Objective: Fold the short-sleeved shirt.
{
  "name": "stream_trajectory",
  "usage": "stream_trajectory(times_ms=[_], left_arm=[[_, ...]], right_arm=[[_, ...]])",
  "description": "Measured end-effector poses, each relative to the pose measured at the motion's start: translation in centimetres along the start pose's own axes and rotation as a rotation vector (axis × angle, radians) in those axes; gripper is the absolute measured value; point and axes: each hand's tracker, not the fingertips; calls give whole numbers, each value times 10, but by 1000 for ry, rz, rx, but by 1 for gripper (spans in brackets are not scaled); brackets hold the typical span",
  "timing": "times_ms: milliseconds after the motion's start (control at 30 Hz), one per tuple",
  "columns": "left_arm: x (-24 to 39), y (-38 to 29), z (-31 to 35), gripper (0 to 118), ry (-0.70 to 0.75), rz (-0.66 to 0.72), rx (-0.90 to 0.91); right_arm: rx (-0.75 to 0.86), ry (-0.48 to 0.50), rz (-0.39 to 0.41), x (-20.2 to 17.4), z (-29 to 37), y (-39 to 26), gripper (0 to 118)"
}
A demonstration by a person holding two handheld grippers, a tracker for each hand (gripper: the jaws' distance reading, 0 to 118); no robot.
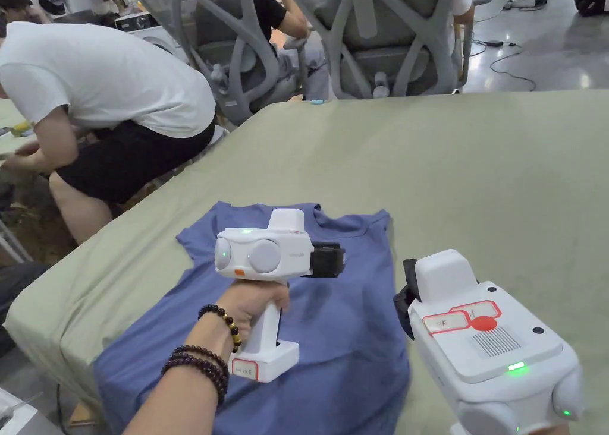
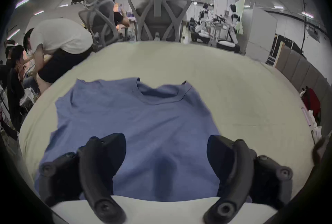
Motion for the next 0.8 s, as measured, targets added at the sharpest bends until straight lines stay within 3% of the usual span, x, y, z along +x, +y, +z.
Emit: stream_trajectory(times_ms=[100, 133, 200, 267, 300, 333, 367, 400, 567, 800], left_arm=[[3, 1, -38, 94, 27, -28, -73], [1, -2, -20, 94, 30, -41, -85], [0, -4, -20, 84, 45, -54, -127], [-93, -68, -9, 77, -15, 10, -120], [-94, -67, -2, 73, 5, 8, -100], [-91, -64, 8, 59, -13, 2, -82], [-89, -61, 16, 28, -11, -3, -61], [-132, -70, -31, 0, 74, -34, -49], [-138, -69, -18, 1, 25, -27, -21], [-112, -21, 50, 1, 3, -144, 150]], right_arm=[[-10, 7, 11, 5, -12, -6, 0], [-14, 6, 23, 6, -15, -7, 0], [-19, 4, 31, 7, -21, -12, 0], [-25, 10, 29, 9, -24, -15, 0], [-30, 7, 29, 9, -25, -17, 0], [-35, 6, 31, 8, -25, -18, 0], [-38, 6, 30, 8, -25, -19, 0], [-43, 8, 25, 7, -24, -20, 0], [-49, 11, 35, 8, -19, -23, 0], [1, -53, 11, 37, 12, -14, 0]])
